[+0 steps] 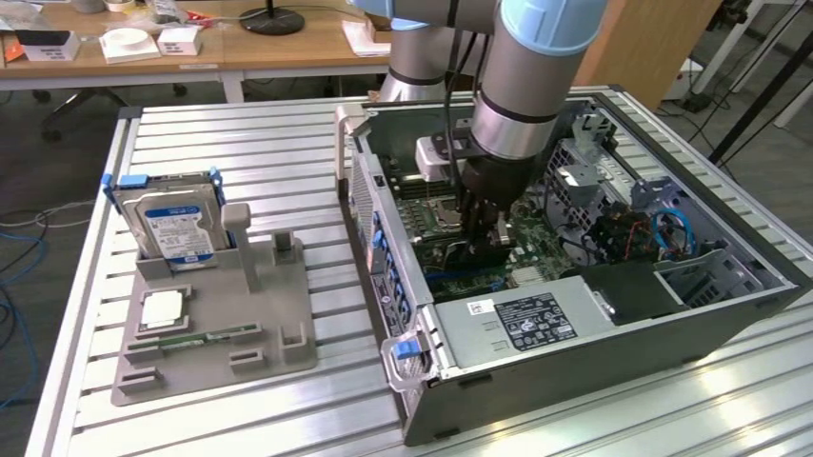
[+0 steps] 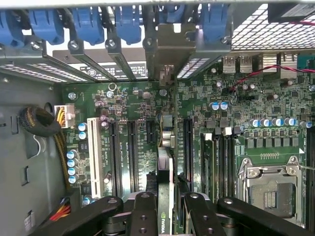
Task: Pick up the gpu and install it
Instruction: 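Insert the gpu into the slot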
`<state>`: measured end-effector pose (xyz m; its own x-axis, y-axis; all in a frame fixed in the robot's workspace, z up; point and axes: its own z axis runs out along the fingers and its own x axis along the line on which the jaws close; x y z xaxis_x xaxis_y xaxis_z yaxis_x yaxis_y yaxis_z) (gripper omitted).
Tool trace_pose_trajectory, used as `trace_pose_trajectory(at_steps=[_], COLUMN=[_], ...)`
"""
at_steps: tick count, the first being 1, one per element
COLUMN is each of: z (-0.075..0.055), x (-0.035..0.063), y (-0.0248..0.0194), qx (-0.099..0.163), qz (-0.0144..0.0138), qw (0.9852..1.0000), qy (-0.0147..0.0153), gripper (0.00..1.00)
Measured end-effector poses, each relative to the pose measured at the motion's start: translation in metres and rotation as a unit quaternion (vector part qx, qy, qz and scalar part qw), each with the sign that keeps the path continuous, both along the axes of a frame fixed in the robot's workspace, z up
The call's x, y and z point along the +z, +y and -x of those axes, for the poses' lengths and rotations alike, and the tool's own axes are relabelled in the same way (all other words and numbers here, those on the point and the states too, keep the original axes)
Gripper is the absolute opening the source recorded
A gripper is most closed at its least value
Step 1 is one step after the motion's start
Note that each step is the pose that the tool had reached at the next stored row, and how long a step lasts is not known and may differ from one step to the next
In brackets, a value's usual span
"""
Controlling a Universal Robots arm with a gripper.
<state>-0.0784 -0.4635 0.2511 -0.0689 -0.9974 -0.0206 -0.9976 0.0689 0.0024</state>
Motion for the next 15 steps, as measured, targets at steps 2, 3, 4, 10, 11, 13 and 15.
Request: trace_pose_trajectory(at_steps=[2, 3, 4, 10, 11, 13, 15], z=[0.0001, 0.0, -0.0001, 0.0001, 0.0001, 0.0001, 0.0001], x=[-0.0006, -0.001, -0.0017, -0.0049, -0.0054, -0.0056, -0.0058], y=[0.0008, 0.0011, 0.0013, 0.0014, 0.0014, 0.0014, 0.0014], qx=[0.0, 0.0, 0.0, 0.0, 0.0, 0.0, 0.0], qz=[0.0003, 0.0002, 0.0, 0.0, 0.0002, 0.0003, 0.0001], qw=[1.0, 1.0, 1.0, 1.0, 1.0, 1.0, 1.0], qy=[0.0001, 0.0001, 0.0, 0.0001, 0.0001, 0.0001, 0.0], gripper=[0.26, 0.26, 0.26, 0.26, 0.26, 0.26, 0.26])
